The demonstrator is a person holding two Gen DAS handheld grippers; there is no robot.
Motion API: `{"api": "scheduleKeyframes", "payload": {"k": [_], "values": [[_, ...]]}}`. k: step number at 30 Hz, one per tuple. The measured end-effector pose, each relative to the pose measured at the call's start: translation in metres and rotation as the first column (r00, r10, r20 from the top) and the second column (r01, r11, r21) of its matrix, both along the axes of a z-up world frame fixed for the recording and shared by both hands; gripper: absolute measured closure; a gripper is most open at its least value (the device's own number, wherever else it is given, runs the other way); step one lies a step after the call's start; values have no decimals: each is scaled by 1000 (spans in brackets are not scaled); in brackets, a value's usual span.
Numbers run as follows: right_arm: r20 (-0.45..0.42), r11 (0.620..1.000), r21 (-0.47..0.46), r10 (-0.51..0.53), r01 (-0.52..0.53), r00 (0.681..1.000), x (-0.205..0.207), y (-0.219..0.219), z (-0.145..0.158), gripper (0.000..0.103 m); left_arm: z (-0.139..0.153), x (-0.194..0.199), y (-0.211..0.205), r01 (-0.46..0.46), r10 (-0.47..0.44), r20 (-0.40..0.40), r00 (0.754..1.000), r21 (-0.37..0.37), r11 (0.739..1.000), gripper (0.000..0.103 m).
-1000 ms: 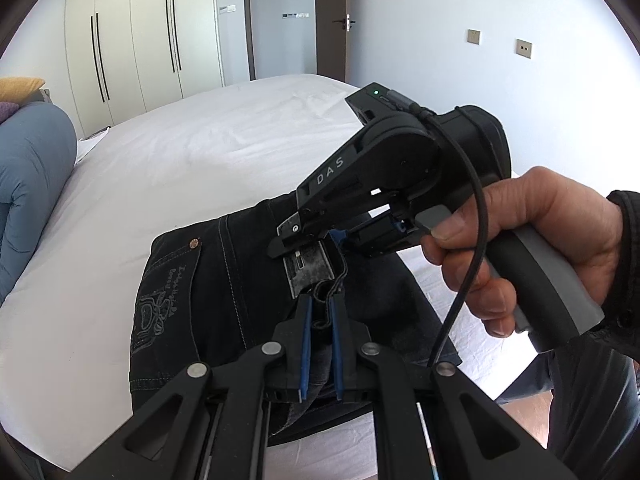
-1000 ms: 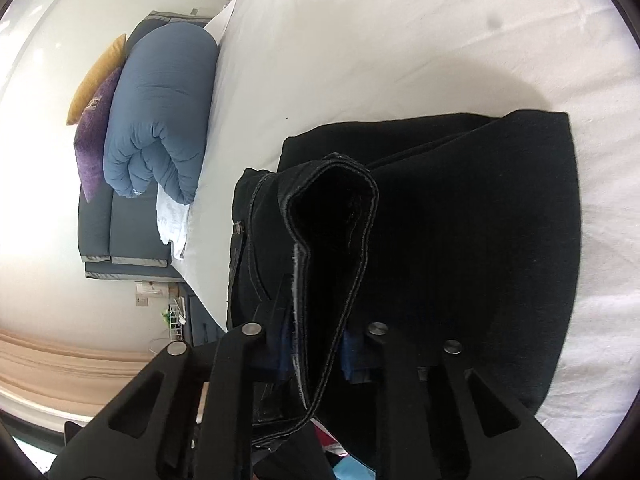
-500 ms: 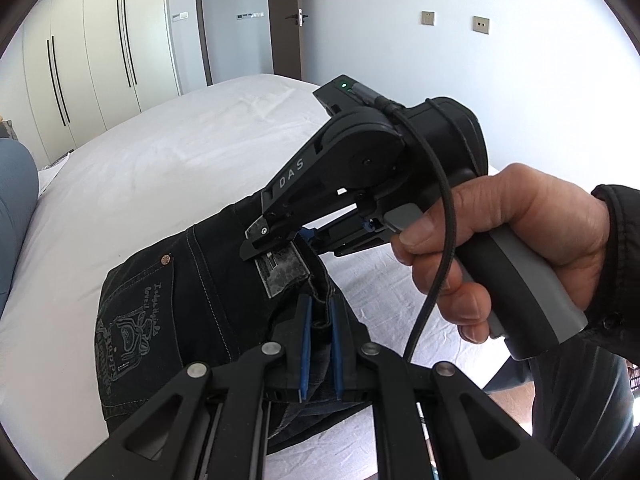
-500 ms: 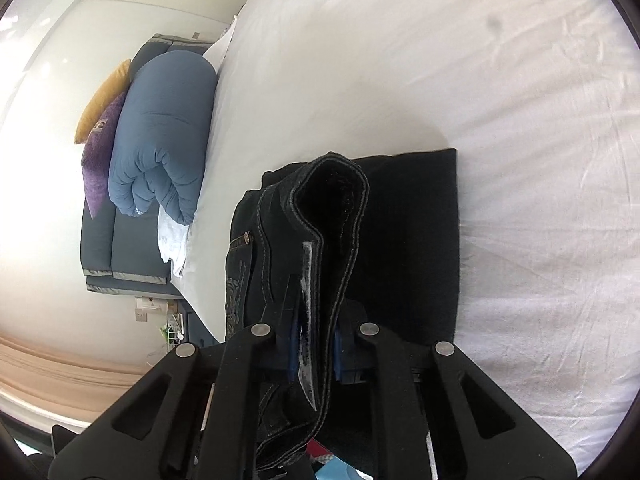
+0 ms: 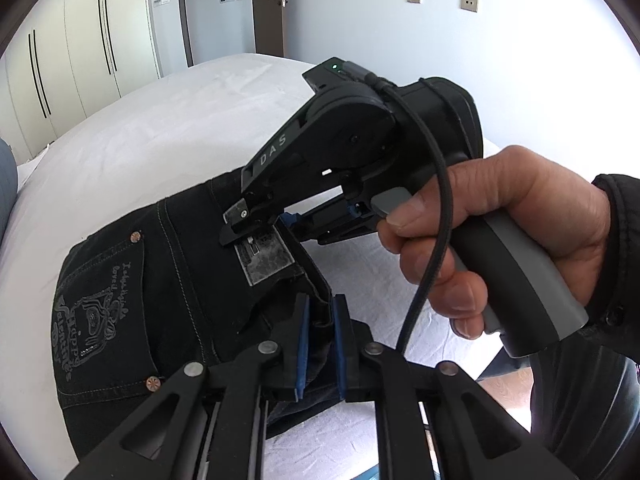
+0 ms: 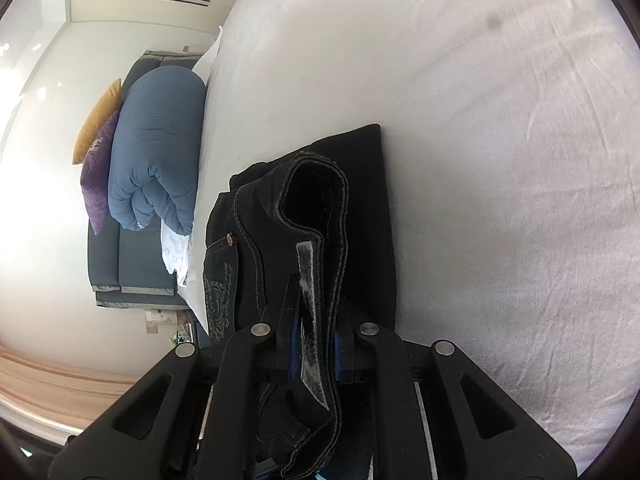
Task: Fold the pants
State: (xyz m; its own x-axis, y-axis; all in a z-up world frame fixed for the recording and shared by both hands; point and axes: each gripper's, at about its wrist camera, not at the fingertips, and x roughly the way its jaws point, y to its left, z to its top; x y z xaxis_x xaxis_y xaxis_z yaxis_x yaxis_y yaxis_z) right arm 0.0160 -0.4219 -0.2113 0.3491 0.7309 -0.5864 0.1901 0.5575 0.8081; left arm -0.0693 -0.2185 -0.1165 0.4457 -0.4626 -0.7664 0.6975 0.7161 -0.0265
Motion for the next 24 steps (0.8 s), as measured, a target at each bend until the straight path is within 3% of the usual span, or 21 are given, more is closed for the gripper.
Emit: {"api": "scheduleKeyframes", "payload": {"k": [3,5,7,9,10,11,12,15,19,20,21,22,23,24], "values": [[9,997,75,-10,10,1000,-6,-7,-10,89,-1,-2,6,18,-22,-57,998,-67,998,63],[7,992,123,-27,26,1000,-9,-13,-14,86,8,-6,13,20,-26,-56,998,-110,994,34],[17,991,125,-43,40,999,-15,-18,-12,82,19,-8,27,-5,-1,-46,999,-138,990,19],[36,992,113,-68,63,997,-21,-25,-6,70,27,-7,45,-51,42,-61,997,-170,984,15],[41,991,107,-88,83,995,-24,-30,-2,62,30,-4,55,-76,62,-78,995,-184,980,15],[43,988,102,-117,112,992,-28,-37,2,41,33,2,68,-111,93,-101,991,-197,974,15],[53,983,110,-152,146,987,-33,-44,7,36,35,8,79,-143,122,-116,986,-200,969,15],[116,975,159,-177,157,977,-39,-55,28,36,43,30,114,-226,206,-116,972,-206,952,15],[177,979,193,-100,66,979,-32,-30,51,38,49,65,148,-293,279,-99,955,-180,939,16],[184,983,178,-82,49,979,-28,-22,55,43,50,75,154,-294,280,-101,955,-175,940,24],[186,987,159,-63,34,980,-25,-13,56,54,50,83,159,-287,273,-104,957,-175,942,31],[178,990,143,-46,20,983,-20,-4,55,62,48,92,163,-286,269,-115,956,-164,944,49],[163,993,117,-29,10,986,-15,5,53,75,44,106,167,-291,272,-139,952,-145,946,74],[148,996,94,-13,-1,989,-11,13,49,75,38,117,172,-302,280,-163,946,-129,945,87]]}}
